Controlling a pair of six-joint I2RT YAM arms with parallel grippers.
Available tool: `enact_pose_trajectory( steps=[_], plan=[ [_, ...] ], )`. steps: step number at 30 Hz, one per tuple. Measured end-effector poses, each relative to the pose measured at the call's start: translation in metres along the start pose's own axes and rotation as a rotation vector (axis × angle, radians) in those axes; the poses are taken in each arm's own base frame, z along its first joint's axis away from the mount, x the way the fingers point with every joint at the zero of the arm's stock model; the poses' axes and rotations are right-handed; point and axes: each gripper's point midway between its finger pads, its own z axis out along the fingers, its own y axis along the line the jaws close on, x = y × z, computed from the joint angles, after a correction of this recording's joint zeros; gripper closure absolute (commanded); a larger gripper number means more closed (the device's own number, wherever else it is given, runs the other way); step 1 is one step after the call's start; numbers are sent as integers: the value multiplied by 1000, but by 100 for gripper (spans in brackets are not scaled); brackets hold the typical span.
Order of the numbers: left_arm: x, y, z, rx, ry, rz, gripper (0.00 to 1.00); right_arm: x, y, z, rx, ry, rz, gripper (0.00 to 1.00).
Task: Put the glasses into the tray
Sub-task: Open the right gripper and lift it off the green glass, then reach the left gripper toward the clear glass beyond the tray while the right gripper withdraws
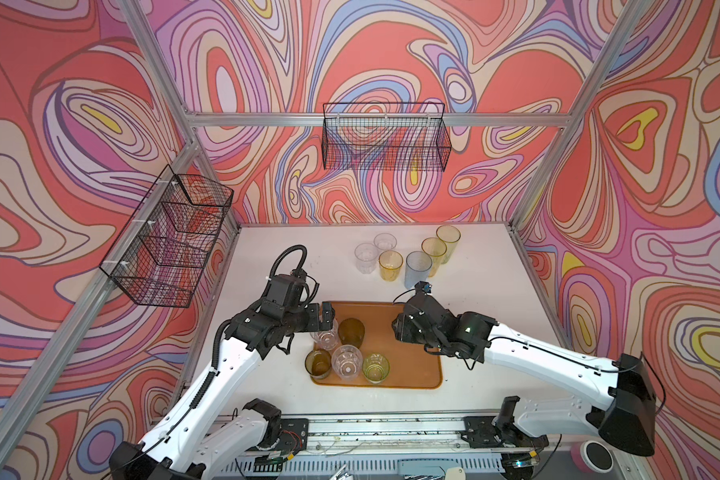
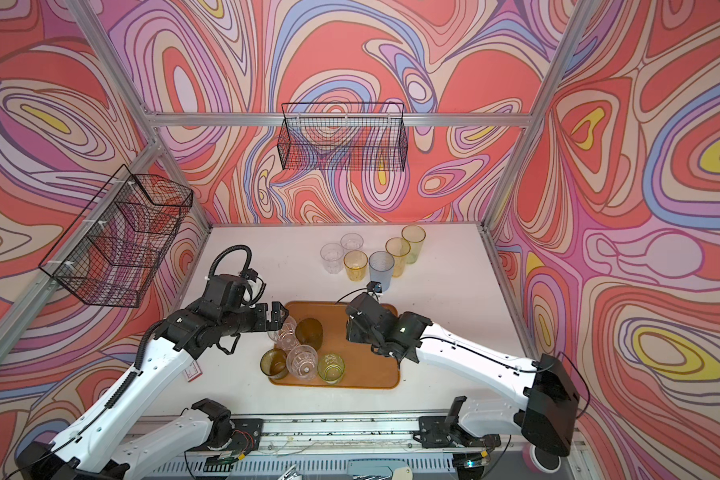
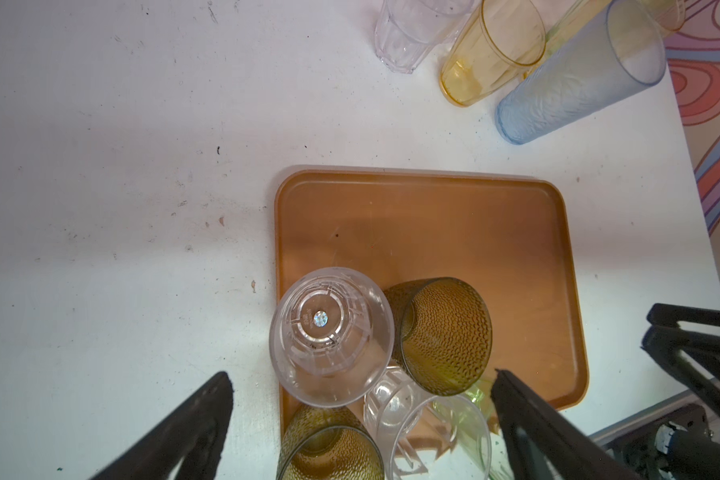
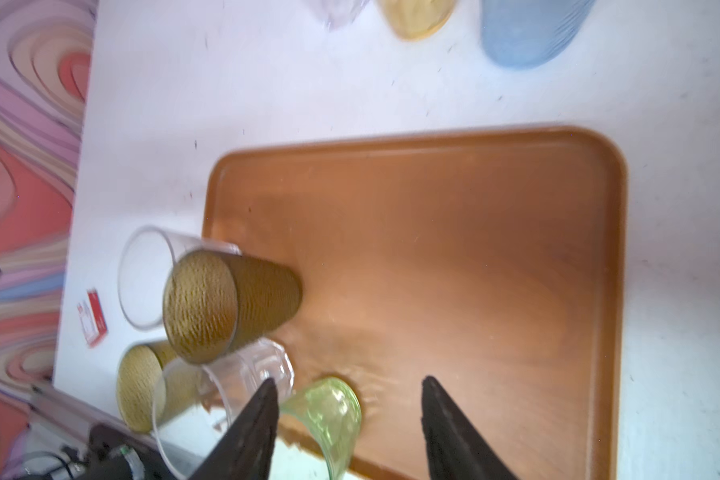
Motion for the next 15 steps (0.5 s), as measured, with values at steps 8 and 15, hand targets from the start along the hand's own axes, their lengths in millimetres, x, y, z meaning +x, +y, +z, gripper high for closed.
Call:
enact_pose_trajectory(
  steps=[8, 15],
  plan=[
    [-34, -16, 26, 11, -13, -71, 0, -28, -7, -12, -49, -41, -56, 8],
    [-84, -40, 54, 42, -59, -81, 0, -42, -16, -9, -83, -38, -64, 3]
  ],
)
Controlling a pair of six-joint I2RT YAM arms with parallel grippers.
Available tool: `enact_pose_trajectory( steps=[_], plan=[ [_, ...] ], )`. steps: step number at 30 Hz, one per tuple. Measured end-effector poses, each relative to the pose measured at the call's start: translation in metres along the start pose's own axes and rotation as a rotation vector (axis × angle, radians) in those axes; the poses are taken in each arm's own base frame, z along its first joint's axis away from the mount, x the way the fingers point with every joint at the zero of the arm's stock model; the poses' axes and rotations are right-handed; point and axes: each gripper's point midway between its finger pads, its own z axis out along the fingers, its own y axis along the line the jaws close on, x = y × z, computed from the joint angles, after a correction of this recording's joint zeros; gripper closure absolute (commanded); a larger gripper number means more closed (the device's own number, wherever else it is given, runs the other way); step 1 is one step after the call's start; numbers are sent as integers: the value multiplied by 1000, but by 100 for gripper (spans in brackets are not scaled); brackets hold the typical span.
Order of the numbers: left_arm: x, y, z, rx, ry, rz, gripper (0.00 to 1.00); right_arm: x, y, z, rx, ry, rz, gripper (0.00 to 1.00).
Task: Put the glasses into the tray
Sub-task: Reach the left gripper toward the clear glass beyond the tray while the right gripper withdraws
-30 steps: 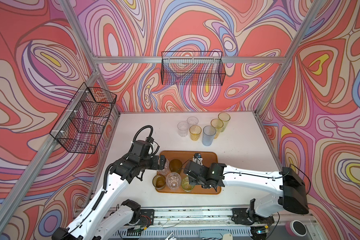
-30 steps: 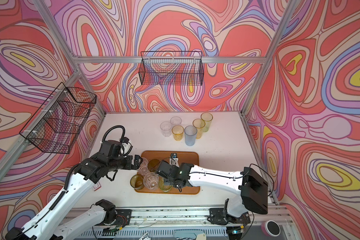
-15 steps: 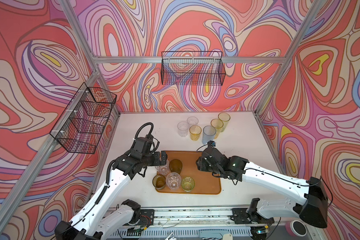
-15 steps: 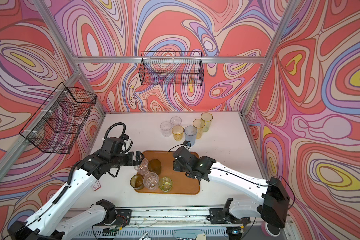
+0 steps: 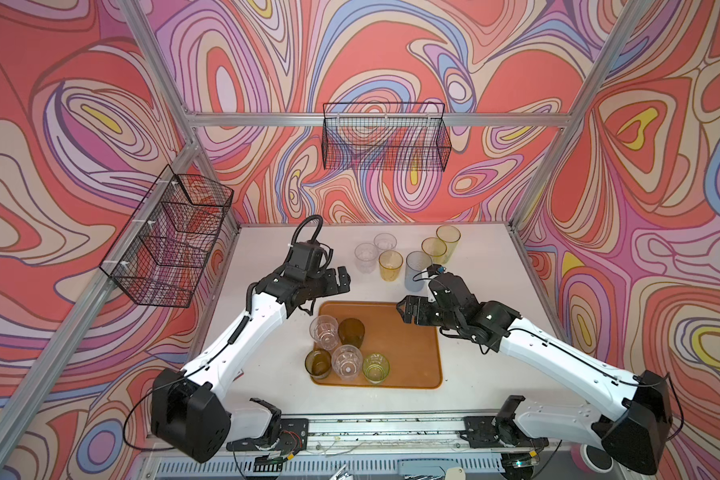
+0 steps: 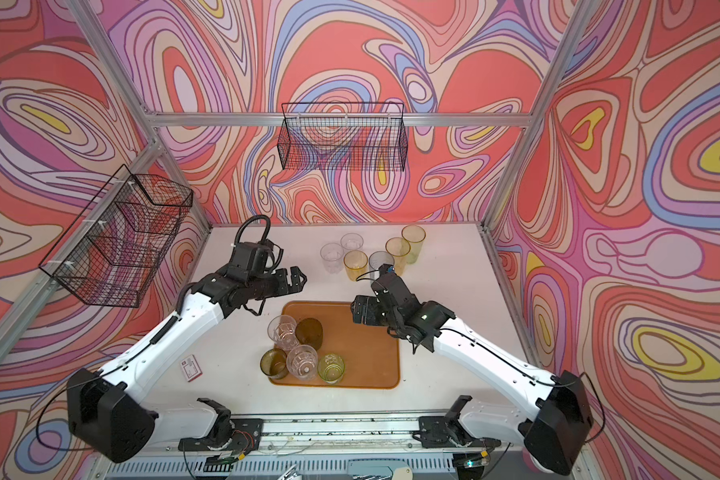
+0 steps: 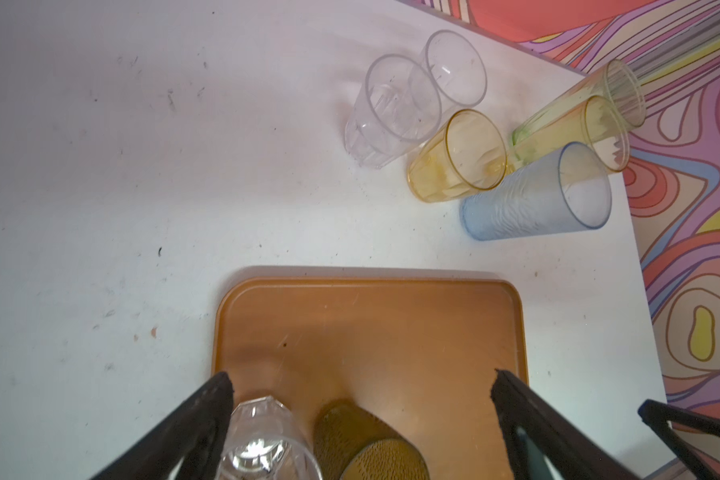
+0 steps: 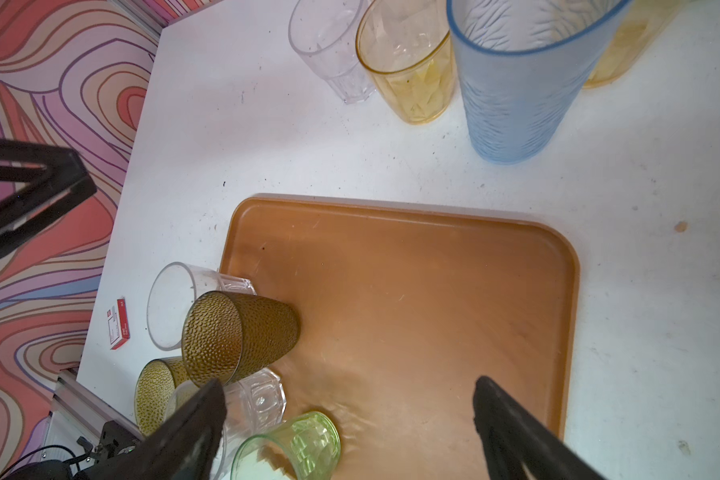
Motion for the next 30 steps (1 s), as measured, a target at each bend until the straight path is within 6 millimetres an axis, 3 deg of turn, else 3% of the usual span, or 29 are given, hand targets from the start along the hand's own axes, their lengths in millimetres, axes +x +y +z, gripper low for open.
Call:
enact_pose_trajectory(
  steps=[5, 11, 20, 30],
  plan=[
    [-21, -9, 31, -7, -1, 3, 0, -6, -7, 1, -36, -3, 22, 2],
    [-34, -12, 65, -28, 13, 16, 0, -17, -3, -9, -88, -57, 31, 2],
    [-51, -19, 104, -36, 26, 28, 15, -37, 7, -34, -144, -175, 27, 2],
    [-59, -21, 134, -43, 39, 41, 23, -39, 14, -35, -189, -187, 22, 2]
  ],
)
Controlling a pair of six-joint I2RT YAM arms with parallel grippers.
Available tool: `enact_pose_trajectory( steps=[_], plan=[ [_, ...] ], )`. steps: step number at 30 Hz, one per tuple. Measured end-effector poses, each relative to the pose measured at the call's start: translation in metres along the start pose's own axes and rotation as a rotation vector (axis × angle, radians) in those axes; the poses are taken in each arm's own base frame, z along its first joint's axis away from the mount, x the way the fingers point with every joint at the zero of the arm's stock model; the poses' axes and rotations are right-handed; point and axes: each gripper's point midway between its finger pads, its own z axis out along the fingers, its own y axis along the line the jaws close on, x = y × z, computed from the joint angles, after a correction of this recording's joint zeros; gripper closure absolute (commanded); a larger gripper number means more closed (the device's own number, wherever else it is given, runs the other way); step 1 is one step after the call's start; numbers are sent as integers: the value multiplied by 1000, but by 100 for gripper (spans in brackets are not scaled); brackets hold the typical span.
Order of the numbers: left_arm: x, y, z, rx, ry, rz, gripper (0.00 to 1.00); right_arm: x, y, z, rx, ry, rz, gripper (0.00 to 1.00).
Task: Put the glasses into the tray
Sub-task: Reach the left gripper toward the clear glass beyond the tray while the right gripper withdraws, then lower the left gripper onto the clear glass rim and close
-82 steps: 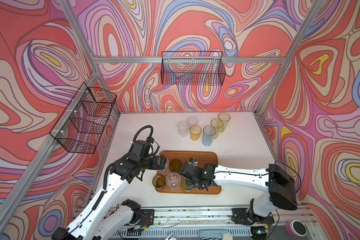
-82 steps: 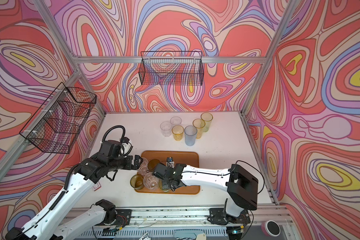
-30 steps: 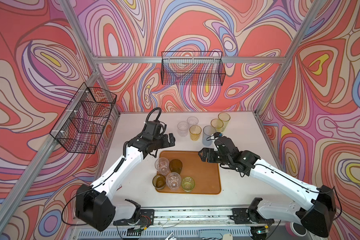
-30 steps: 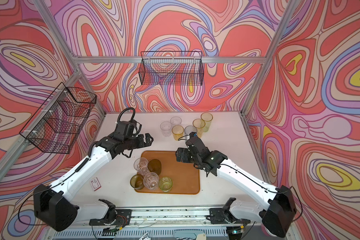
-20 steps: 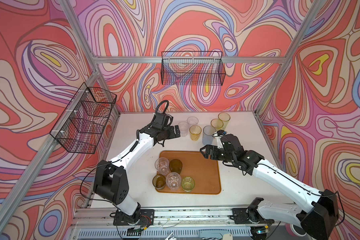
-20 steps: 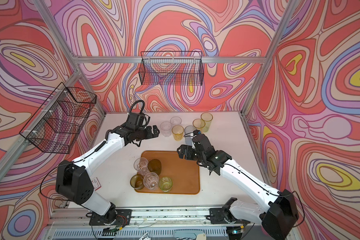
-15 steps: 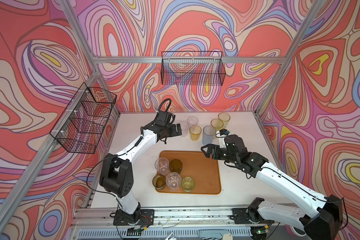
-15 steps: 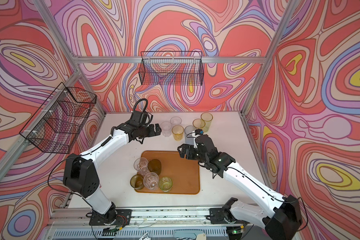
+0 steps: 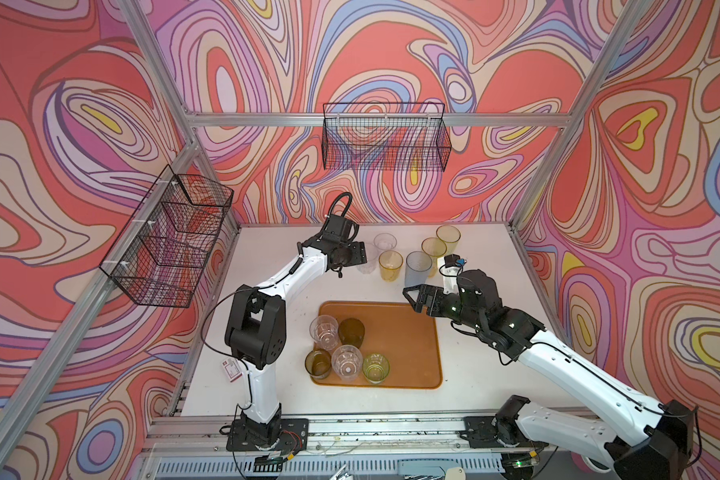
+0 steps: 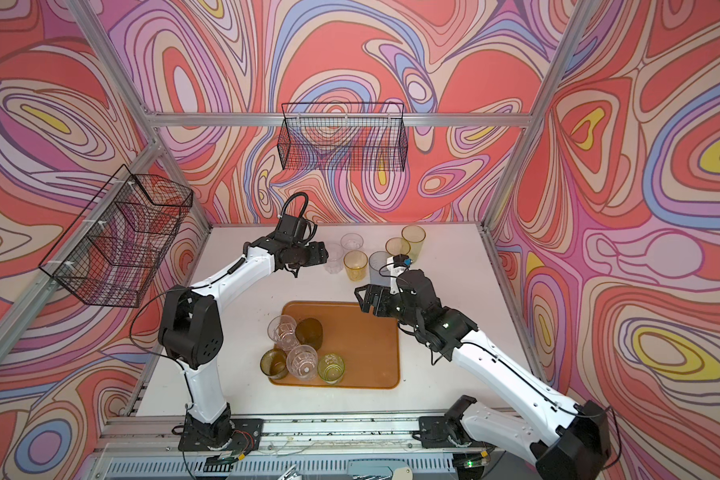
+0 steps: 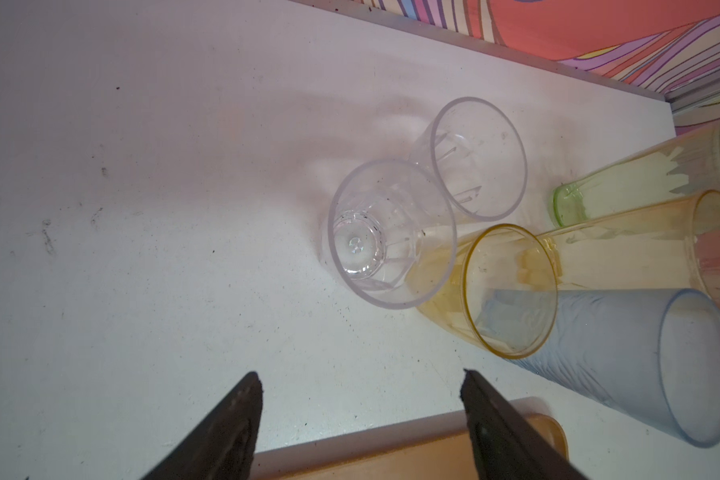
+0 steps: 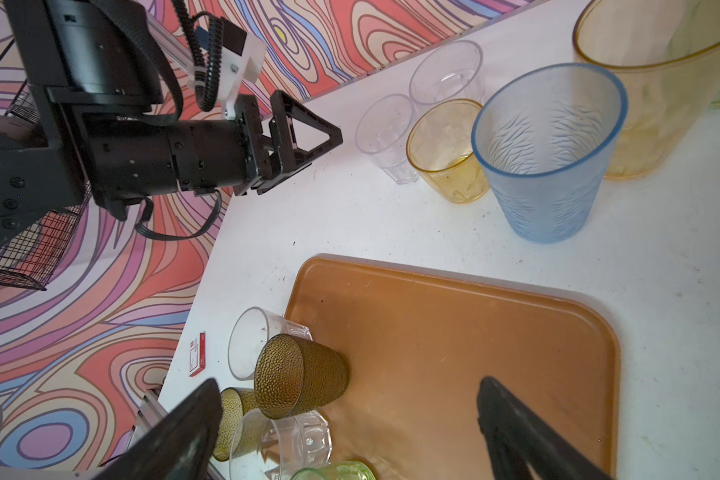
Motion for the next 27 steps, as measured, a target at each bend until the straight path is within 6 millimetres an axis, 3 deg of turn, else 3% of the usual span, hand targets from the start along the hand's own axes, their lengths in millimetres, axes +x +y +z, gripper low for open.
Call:
enact_pose_trajectory(
  steps=[12, 27],
  plan=[
    [-11, 7, 22, -29, -4, -1, 37, 11, -10, 6, 11, 10, 33, 2],
    [-19, 12, 49, -72, 9, 13, 51, 7, -7, 7, -1, -4, 51, 1]
  ],
)
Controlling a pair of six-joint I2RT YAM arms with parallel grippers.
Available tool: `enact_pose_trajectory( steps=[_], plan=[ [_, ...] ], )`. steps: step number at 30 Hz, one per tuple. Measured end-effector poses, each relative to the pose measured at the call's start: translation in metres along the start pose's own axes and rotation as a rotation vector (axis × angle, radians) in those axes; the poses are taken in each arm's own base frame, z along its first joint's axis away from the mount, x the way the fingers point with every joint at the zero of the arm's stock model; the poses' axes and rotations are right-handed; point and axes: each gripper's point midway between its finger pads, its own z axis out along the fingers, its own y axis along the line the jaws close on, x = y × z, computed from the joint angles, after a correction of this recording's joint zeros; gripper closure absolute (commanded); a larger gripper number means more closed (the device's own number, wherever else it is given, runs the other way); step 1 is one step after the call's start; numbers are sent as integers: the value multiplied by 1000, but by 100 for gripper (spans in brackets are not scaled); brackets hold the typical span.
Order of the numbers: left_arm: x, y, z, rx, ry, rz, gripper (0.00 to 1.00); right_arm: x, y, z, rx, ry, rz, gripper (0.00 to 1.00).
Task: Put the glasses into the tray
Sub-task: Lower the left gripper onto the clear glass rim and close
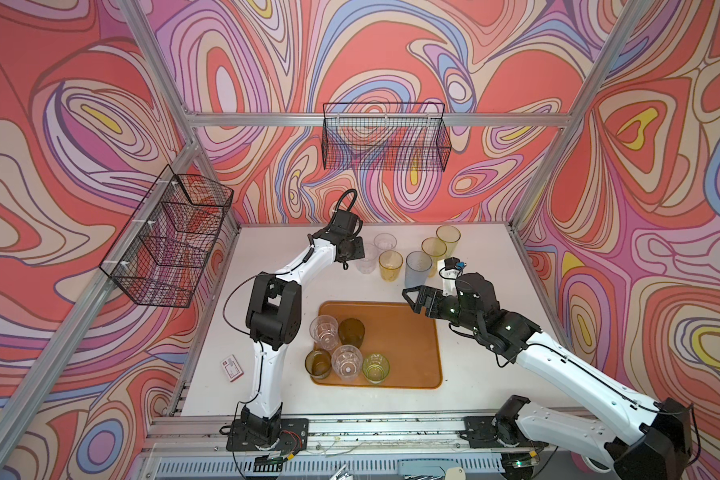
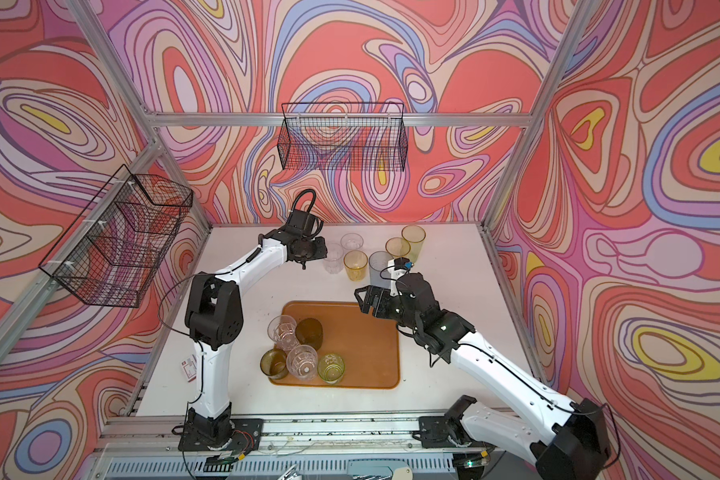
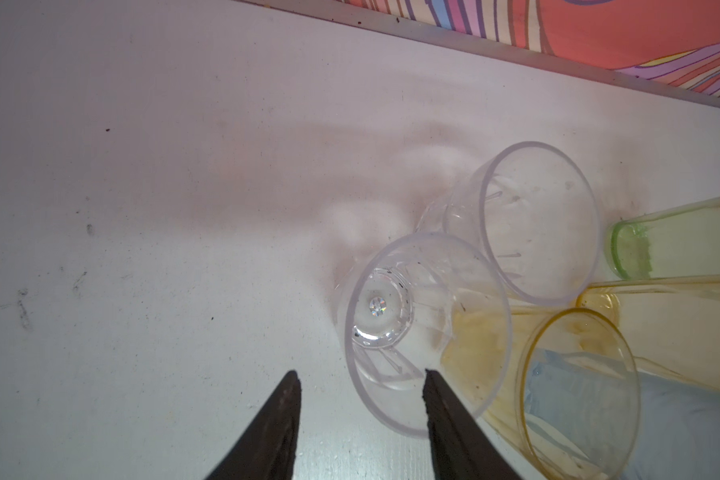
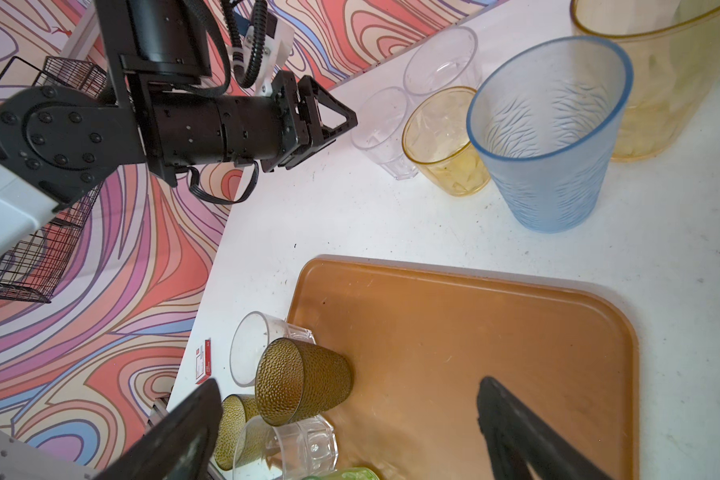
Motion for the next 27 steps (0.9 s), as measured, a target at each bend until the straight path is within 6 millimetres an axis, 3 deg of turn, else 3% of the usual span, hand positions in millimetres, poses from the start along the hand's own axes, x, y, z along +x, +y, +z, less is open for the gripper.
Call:
enact_pose_trajectory(
  steps=[3, 12, 27],
  plan=[
    [1, 3, 6, -13, 11, 7, 59, 1, -1, 1, 3, 3, 5, 2],
    [3, 10, 12, -44, 27, 20, 60, 4, -4, 6, 16, 17, 19, 2],
    [3, 12, 16, -52, 28, 24, 72, 5, -5, 7, 21, 19, 34, 2]
  ],
)
